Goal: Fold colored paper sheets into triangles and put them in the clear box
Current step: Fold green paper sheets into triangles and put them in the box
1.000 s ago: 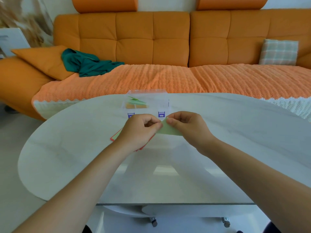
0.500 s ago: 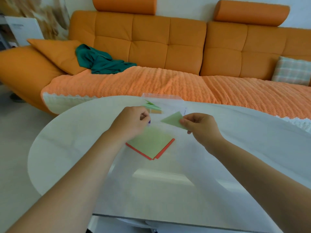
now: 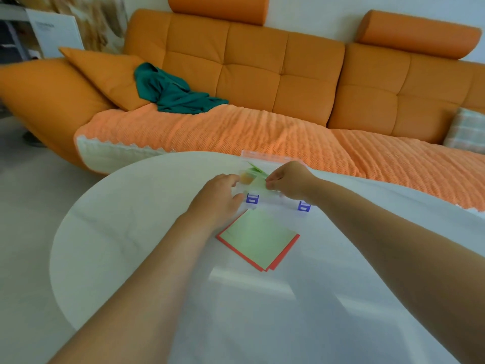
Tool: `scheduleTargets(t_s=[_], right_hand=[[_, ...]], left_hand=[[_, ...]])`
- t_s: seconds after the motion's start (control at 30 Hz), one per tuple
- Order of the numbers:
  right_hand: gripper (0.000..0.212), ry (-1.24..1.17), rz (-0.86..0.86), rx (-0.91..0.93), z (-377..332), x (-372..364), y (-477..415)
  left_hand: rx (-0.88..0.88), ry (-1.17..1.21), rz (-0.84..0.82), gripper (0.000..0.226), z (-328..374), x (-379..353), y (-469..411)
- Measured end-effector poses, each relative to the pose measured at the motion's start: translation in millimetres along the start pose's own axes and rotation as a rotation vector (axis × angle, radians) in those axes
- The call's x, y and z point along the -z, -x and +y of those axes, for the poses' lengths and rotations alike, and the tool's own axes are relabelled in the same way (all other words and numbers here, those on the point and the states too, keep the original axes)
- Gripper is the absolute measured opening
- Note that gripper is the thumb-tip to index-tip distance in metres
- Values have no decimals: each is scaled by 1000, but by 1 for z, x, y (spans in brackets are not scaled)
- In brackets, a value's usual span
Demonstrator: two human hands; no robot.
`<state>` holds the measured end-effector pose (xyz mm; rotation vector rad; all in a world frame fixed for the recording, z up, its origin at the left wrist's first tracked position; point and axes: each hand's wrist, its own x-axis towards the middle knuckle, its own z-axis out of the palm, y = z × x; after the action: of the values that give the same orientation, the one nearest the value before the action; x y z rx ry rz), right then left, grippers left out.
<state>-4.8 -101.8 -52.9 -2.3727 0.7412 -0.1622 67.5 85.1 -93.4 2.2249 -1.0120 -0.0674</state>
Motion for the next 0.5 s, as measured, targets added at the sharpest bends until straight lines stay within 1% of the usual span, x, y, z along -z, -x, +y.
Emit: scheduleTargets(t_s=[0.1,0.2,0.4,0.5], right_hand=[[15,6,-4,-3,0,-7,-3],[19,8,3,3,-4,-12,-3],[29,133,-30,41,-7,-11,10],[38,198,-71,58,-5,-11,17]], left_hand=[[-10,-13,4,49,0,1,1],[-10,-32,-2,49,1,2,3],[-15,-65,-51,53,4,5,8],[-21,-82,-66,57,5,8,13]])
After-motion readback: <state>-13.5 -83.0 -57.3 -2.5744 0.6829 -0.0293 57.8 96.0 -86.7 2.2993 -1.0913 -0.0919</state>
